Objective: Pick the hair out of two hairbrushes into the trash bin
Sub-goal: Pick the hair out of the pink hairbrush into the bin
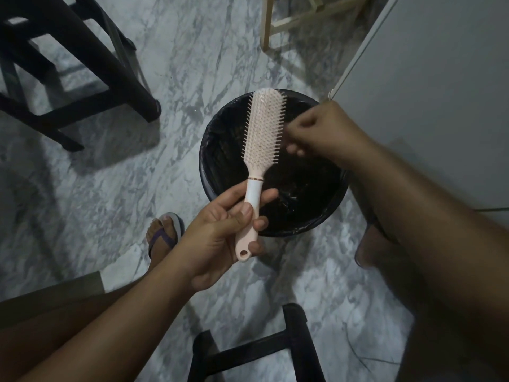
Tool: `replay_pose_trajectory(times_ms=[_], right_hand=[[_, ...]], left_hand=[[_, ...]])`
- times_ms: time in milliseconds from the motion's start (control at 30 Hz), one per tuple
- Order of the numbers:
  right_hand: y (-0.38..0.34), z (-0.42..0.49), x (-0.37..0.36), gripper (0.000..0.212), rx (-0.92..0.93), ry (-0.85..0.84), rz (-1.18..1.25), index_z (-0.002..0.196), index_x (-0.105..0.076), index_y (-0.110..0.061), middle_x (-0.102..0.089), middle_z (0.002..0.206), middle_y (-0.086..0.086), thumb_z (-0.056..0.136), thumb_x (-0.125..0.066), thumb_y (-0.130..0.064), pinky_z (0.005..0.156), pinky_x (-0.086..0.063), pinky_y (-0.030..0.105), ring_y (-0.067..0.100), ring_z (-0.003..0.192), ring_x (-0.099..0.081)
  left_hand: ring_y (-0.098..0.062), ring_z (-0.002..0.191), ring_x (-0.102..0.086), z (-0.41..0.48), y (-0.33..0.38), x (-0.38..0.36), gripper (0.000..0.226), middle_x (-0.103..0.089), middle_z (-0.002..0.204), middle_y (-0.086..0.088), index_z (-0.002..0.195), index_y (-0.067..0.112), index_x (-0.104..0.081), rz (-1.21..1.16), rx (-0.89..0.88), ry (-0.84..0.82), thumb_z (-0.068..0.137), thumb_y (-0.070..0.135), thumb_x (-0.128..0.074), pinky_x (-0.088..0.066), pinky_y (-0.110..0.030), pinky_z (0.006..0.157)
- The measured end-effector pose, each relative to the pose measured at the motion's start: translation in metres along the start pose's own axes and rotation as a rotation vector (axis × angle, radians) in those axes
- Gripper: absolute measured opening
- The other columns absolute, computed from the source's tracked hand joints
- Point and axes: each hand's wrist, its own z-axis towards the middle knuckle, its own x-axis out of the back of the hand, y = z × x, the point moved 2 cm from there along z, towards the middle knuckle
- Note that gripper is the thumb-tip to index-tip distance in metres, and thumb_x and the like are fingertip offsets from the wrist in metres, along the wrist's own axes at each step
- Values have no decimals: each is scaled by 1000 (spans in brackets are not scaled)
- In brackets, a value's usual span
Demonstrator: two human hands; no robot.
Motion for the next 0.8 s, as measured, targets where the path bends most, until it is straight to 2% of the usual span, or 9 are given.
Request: replay_pose_trajectory(times_ms=[67,133,200,267,333,400,533,667,800], right_hand=[[16,-1,3,14,-13,-79,-419,73,-77,-12,-71,56,-1,79,-83,-23,52,-48,7,-1,47,-62],[30,2,0,7,-92,-120,-579,80,-79,-15,-76,67,1,80,-82,-21,65,-53,12,0,56,-68],[29,4,-5,16,-123,-51,-357,106,-75,-13,-78,97,8,94,-66,-8,78,-61,27,11,81,-75],[14,6,-6,30,-103,-15,138,129,-62,-7,-70,123,12,103,-48,-4,81,-60,34,24,104,-72],[-5,4,-3,32,-87,-93,641,134,-56,-1,-66,130,15,105,-46,-11,83,-61,35,26,109,-70],[-13,0,1,36,-79,-202,801,135,-55,-3,-66,129,14,103,-51,-20,82,-60,31,23,106,-70],[-9,-7,-6,46,-25,-300,584,137,-58,-12,-69,117,9,92,-64,-11,82,-59,29,22,103,-68],[-15,-11,-2,34,-15,-100,447,121,-68,-7,-78,99,12,88,-72,-9,75,-64,32,26,89,-75],[-16,-14,0,40,51,73,137,110,-73,-2,-78,79,10,78,-84,-22,65,-64,29,22,72,-77]], left_hand=[[-12,73,-56,1,4,0,43,-66,130,-9,140,9,-51,-16,-20,23,97,3,-46,-47,-26,52],[-12,72,-56,2,6,0,43,-66,130,-9,140,9,-51,-16,-28,37,97,4,-46,-46,-25,51],[-12,72,-56,2,5,0,44,-66,131,-9,141,9,-51,1,-19,50,98,4,-46,-46,-25,52],[-12,73,-56,2,3,2,44,-66,131,-10,141,10,-51,8,-5,54,98,4,-47,-46,-26,53],[-13,74,-57,2,1,3,44,-66,132,-11,141,10,-51,8,7,51,97,4,-49,-46,-26,54],[-13,73,-57,2,0,3,44,-66,132,-11,140,10,-52,9,16,56,97,5,-49,-46,-26,55],[-13,72,-56,3,-1,1,45,-66,131,-11,141,10,-51,0,27,69,97,4,-48,-46,-26,53],[-12,71,-57,4,-2,0,43,-64,135,-14,139,11,-54,3,41,62,97,4,-47,-46,-26,52],[-11,70,-56,4,-5,-1,43,-64,135,-14,140,11,-53,9,58,75,97,6,-47,-47,-25,51]])
